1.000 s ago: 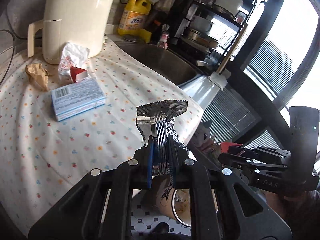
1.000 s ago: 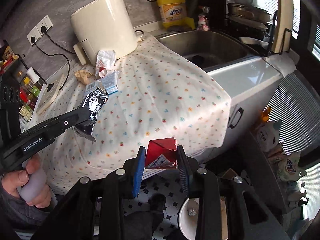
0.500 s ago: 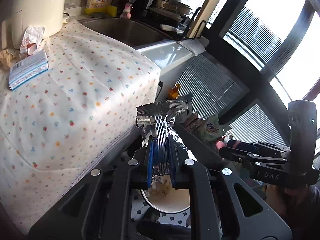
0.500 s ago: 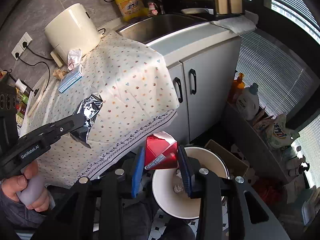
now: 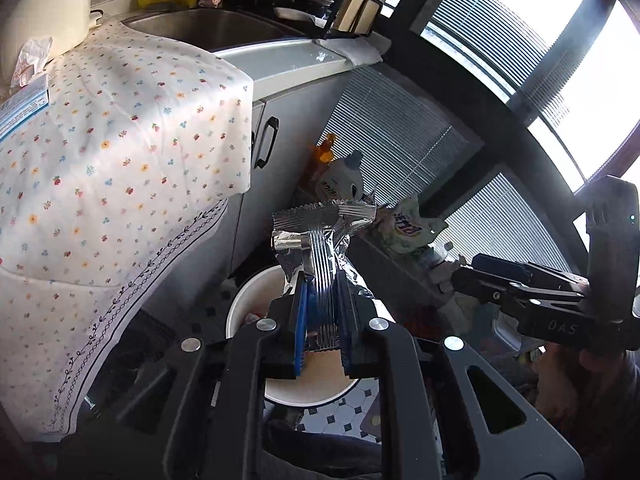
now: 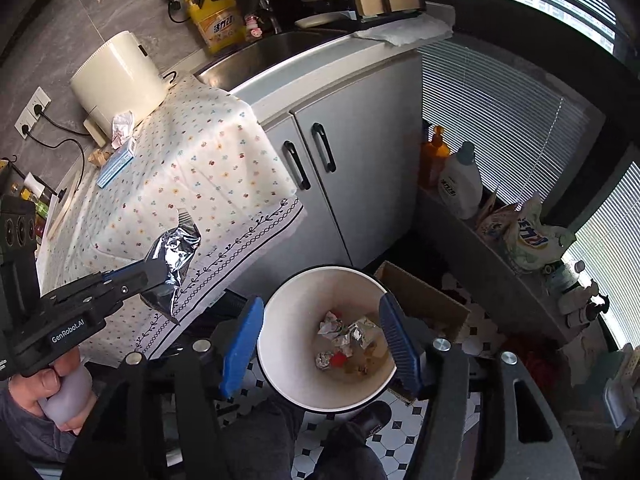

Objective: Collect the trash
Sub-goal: 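Carry both held items over the white bin and open both tools, then move both tools back toward the counter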

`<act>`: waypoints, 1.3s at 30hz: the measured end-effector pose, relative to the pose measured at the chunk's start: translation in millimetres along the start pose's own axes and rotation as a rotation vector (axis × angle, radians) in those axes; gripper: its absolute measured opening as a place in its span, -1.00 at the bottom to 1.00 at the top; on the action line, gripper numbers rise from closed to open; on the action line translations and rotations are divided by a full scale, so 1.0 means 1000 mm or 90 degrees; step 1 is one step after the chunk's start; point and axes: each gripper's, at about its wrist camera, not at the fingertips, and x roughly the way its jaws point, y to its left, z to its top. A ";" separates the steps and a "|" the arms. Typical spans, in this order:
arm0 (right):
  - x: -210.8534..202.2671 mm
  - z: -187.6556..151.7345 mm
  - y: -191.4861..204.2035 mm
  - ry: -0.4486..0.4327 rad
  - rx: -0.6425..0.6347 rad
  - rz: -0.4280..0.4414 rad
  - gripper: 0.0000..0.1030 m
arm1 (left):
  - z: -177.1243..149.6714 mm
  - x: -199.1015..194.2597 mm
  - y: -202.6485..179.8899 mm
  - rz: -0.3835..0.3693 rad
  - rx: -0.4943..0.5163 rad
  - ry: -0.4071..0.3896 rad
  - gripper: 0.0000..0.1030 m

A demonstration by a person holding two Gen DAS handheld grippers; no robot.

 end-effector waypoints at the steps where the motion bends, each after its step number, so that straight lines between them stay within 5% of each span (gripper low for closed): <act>1: -0.002 -0.001 -0.003 -0.002 0.002 0.000 0.16 | -0.001 0.002 -0.003 0.000 0.001 0.004 -0.73; 9: -0.011 -0.005 -0.024 -0.011 0.018 -0.007 0.16 | -0.003 0.019 -0.028 -0.010 0.023 0.034 -0.63; 10: -0.011 -0.005 -0.025 -0.012 0.020 -0.008 0.16 | -0.003 0.020 -0.029 -0.012 0.021 0.039 -0.53; 12: -0.013 -0.004 -0.026 -0.015 0.024 -0.007 0.16 | -0.001 0.019 -0.027 -0.009 0.014 0.031 0.26; 15: -0.012 -0.001 -0.024 -0.018 0.028 -0.005 0.16 | 0.003 0.011 -0.020 -0.002 0.006 0.013 0.50; 39: 0.024 0.059 0.115 -0.042 -0.060 0.023 0.74 | 0.032 -0.073 0.106 0.099 -0.059 -0.065 0.73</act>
